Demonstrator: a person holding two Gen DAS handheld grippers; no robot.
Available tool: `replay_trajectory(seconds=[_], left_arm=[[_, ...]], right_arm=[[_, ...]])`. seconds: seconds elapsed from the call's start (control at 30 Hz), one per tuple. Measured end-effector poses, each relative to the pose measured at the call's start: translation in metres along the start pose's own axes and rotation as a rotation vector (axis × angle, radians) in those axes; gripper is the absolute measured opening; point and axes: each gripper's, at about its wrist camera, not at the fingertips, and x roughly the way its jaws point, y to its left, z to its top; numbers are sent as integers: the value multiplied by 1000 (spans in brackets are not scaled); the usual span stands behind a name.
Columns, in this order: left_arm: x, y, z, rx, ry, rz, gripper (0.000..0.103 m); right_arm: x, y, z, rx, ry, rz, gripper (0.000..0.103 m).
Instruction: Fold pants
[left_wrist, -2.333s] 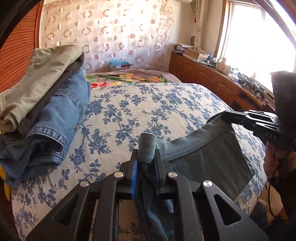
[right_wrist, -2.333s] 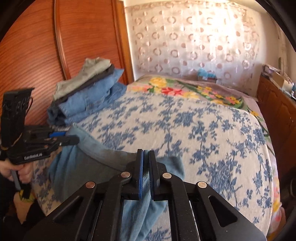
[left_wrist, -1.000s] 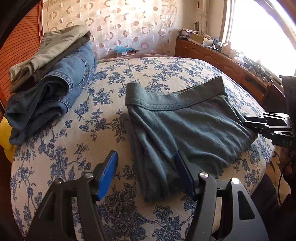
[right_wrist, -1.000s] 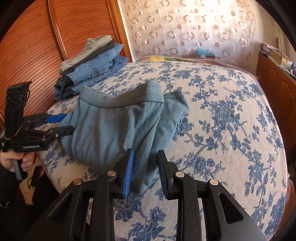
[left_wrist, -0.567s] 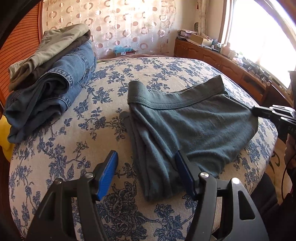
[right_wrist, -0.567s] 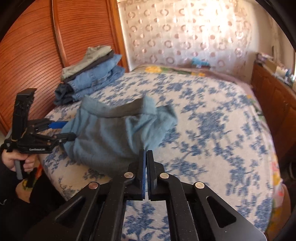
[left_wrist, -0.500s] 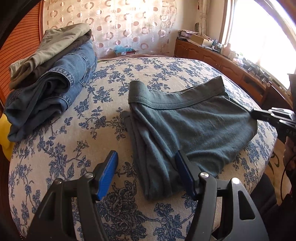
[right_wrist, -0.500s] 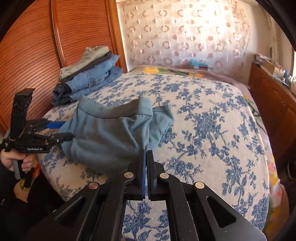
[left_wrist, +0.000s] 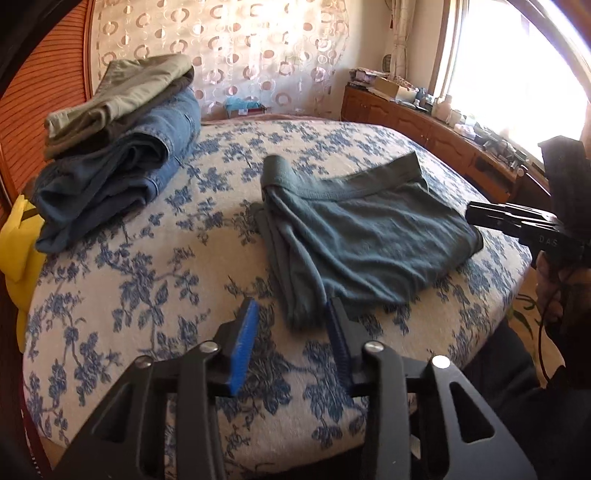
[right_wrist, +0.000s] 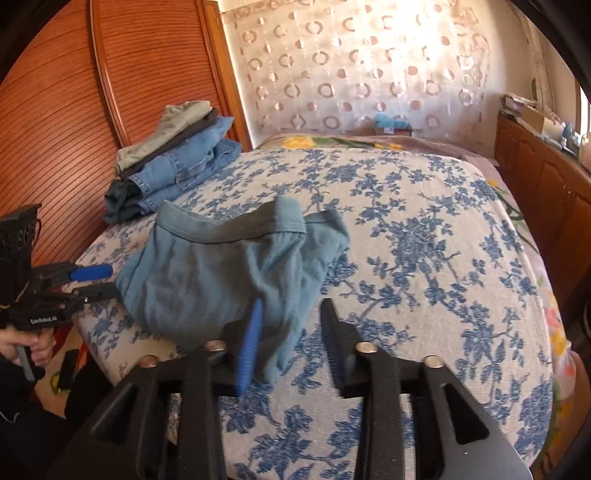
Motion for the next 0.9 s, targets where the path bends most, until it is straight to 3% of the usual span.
replay_trajectory(seconds=[0.13,0.27,0.33,0.6,0.67,0.9], left_arm=[[4,-4,-3,12,9,-9,26],[4,-4,-3,11,-2,-30,5],[1,-3,-2,9,-14,-31,2],[-6,10,-3,-5,-19,26,0],[-3,16,-5,-11,-9,97,0],[-11,21,-9,-26,-18,94,0]], right_arm=[[10,8,-4,-4,22,18,43],[22,13,-11,-27,56,-1,44],[26,11,-15,-26,68,-6,44],[26,9,-18,-37,55,-4,44],[26,8,-18,-34,55,-1,43],[26,8,-18,-41,58,-13,42]])
